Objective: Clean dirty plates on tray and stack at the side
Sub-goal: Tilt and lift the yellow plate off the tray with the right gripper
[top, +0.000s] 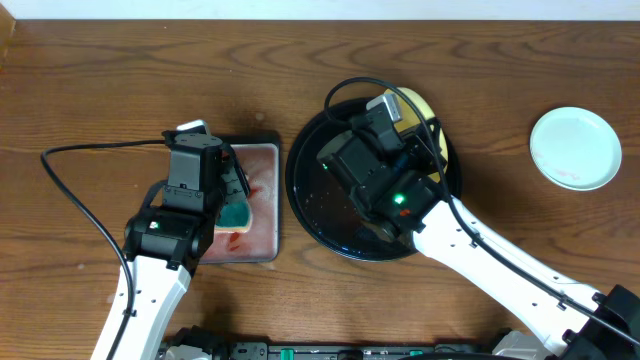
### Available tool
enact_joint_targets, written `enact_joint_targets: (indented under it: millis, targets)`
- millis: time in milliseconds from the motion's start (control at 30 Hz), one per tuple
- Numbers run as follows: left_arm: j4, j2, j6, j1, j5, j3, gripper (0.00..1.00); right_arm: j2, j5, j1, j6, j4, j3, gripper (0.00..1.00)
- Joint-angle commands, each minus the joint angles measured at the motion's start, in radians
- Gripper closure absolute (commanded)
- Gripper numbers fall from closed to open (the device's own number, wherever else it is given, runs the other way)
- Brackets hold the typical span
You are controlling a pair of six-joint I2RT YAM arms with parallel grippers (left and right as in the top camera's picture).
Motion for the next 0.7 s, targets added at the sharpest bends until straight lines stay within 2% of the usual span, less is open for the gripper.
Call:
enact_joint_targets:
  millis: [0,67,667]
  targets:
    - [0.0,-0.013,0.018,0.003,-0.002,-0.006,0.36,0.029,0.077,0.004,-0.039,0.003,0.008,0.99]
    - [-0.003,-0.013,0.018,0.003,-0.002,-0.006,0.36,0.038,0.137,-0.005,-0.04,0.011,0.008,0.99]
    - [-0.018,-0.013,0.018,0.003,-0.002,-0.006,0.36,0.04,0.078,-0.013,-0.056,0.041,0.008,0.99]
